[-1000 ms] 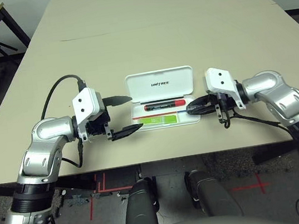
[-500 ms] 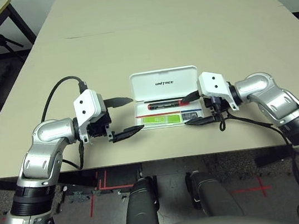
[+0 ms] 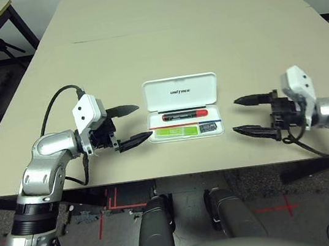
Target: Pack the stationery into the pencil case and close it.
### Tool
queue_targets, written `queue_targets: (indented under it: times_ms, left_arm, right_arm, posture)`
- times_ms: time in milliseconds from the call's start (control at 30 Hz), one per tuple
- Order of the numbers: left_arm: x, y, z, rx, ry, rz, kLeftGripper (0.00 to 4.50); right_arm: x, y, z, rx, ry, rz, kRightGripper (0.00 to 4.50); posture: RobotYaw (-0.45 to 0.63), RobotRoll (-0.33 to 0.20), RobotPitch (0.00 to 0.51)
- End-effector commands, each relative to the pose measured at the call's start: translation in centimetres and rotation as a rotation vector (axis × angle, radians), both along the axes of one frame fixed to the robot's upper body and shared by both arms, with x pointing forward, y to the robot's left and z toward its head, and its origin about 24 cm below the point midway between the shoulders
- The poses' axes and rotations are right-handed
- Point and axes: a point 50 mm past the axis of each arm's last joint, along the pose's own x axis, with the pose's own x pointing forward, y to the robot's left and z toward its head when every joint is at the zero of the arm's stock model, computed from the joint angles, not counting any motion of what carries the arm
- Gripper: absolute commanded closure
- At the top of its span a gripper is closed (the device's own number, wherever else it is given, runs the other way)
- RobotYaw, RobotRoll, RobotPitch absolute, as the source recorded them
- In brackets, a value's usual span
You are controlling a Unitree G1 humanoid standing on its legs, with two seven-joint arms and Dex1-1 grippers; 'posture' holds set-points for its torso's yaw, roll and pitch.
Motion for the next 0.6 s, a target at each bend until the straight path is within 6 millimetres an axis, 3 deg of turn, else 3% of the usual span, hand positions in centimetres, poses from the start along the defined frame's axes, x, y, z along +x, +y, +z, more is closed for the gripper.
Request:
queue_targets:
  times_ms: [33,367,533,600]
  left_arm:
    - [0.6,0.7,0.2,-0.04,0.008,0.055,0.0]
    - [4.2,1.9,-0.5,-0.01,0.076,0.32,0.0]
    - [6.5,2.2,-1.1,0.028,0.162,0.478,1.73]
    - [7.2,1.8,-1.2,0.029,0.177,0.519,2.62]
  right_arm:
    - [-0.5,-0.6,0.2,0.033,-0.031,-0.049,0.03]
    - [-1.3,-0.6,0.0,0.055,-0.045,-0.098,0.03]
    - [-1.4,-0.6,0.1,0.053,-0.054,-0.104,0.0]
    - [-1.3,-0.5,0.1,0.053,-0.055,-0.104,0.0]
  posture:
    - [-0.06,0.0,0.129]
    - [-0.09,0.0,0.127]
    - [-0.1,0.0,0.127]
    - [-0.11,0.0,0.124]
